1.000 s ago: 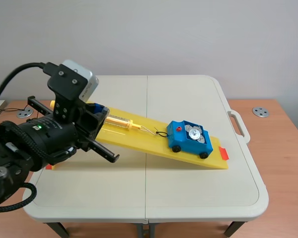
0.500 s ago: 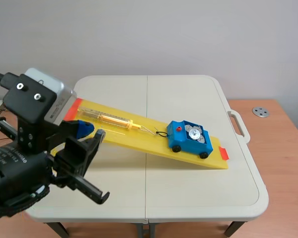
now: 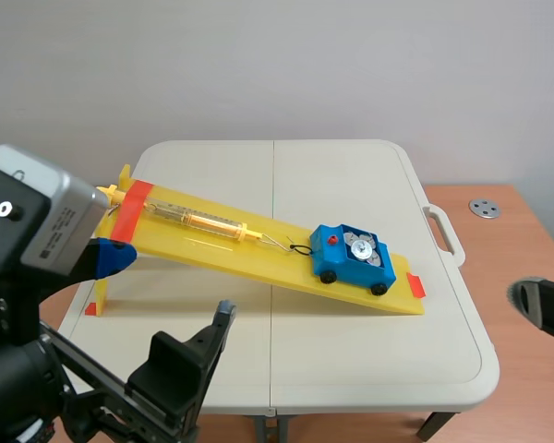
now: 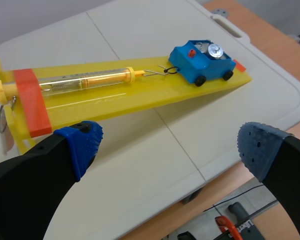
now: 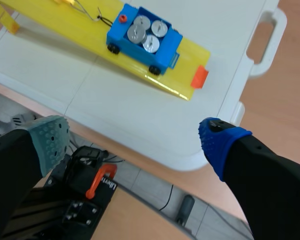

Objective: Place the four metal weights on the blue cart on the ramp.

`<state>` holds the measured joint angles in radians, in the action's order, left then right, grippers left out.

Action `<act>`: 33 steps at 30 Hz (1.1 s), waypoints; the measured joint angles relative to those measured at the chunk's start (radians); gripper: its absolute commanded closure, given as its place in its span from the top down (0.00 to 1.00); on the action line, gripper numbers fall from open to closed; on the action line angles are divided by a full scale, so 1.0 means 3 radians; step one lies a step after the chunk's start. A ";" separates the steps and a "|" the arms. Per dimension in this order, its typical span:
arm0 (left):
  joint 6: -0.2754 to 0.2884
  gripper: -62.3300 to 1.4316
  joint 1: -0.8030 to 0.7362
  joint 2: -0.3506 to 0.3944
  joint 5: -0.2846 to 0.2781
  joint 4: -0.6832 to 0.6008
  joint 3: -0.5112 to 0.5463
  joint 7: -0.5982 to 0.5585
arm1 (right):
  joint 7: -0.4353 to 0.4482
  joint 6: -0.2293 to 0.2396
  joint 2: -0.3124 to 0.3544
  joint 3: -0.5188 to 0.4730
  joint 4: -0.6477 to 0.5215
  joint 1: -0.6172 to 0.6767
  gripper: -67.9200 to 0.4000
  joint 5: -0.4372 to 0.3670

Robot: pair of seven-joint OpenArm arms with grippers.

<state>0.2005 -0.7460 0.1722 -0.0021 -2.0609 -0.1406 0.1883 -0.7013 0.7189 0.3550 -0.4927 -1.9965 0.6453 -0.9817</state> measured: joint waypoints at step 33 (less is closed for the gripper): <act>-0.0148 1.00 0.0263 0.0102 -0.0149 0.0080 0.0000 -0.0118 | 0.1301 -0.1063 0.0000 0.1320 0.0000 -0.0235 0.97 0.1942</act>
<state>0.1562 -0.6670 0.2028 -0.0467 -2.0369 -0.1406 0.1528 -0.3111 0.4000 0.3550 -0.0967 -1.9965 0.5747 -0.3992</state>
